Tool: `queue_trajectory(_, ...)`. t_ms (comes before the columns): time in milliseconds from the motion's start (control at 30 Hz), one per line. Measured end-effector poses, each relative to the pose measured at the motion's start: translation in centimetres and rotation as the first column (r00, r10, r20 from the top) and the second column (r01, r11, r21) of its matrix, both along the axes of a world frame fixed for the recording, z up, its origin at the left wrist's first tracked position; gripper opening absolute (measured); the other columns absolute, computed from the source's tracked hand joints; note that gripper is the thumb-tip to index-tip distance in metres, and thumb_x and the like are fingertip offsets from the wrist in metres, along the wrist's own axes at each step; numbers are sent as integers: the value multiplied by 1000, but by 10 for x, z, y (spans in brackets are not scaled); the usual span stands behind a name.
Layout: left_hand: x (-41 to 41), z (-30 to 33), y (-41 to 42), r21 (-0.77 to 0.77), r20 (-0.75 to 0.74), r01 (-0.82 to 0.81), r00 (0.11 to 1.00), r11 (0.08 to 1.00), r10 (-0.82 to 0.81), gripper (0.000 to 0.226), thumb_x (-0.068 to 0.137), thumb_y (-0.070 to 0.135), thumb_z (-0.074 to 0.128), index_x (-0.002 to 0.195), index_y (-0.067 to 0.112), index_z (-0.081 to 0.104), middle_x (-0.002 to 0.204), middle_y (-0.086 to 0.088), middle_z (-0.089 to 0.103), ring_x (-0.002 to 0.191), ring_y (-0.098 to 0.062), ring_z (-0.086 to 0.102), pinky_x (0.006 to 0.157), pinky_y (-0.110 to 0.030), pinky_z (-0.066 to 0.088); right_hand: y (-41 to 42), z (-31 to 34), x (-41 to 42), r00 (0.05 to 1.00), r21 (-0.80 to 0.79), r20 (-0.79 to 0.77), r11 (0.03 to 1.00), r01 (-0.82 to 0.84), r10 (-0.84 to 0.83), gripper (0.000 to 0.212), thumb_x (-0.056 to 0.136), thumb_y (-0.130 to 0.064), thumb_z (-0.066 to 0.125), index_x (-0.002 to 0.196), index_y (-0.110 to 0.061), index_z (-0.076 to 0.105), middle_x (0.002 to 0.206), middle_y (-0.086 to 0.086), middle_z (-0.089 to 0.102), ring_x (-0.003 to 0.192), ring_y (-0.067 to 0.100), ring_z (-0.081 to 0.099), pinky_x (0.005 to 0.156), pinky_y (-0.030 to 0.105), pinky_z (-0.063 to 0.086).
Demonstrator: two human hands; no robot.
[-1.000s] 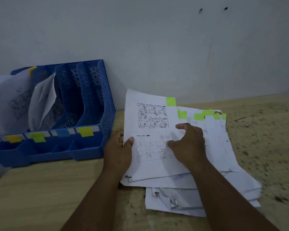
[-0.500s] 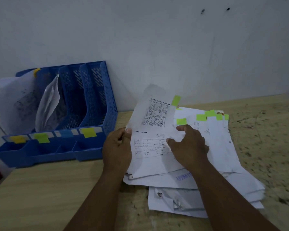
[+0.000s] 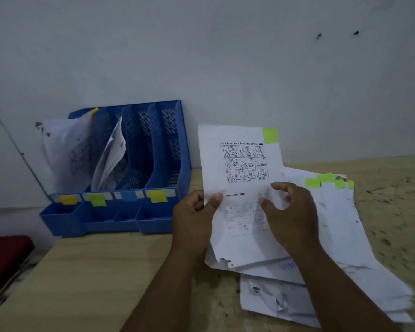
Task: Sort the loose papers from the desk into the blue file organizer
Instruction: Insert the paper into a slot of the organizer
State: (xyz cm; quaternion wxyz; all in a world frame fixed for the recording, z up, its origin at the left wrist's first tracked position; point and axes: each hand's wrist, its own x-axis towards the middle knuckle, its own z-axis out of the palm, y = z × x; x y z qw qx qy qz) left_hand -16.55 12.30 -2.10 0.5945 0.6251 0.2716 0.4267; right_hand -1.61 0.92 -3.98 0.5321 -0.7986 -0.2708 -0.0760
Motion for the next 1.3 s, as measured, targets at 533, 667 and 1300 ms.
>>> queue_trajectory(533,-45,75,56,233,-96,34,995,972,-12,17,98,16,65,103,30,72,91,20,76,89,1,72,74,-18,59,60,60,-32,961,237,11,933,-270,276,26,86,-23,78,105,-35,67,102,-29,62,95,-10,58,77,-1,38)
queue_trajectory(667,-58,94,87,426,-136,-176,957,887,256,12,101,21,61,109,24,69,89,15,68,85,-5,67,71,-22,55,85,82,-49,949,208,34,926,-314,314,29,86,-32,77,110,-38,62,114,-16,59,103,7,57,86,24,50)
queue_trajectory(1300,-133,107,169,738,37,-623,420,258,907,25,100,8,51,117,7,69,96,-20,72,83,-39,70,70,-49,62,146,102,-87,885,79,63,882,-465,461,33,89,-33,73,119,-36,59,129,-9,55,114,8,51,98,34,49)
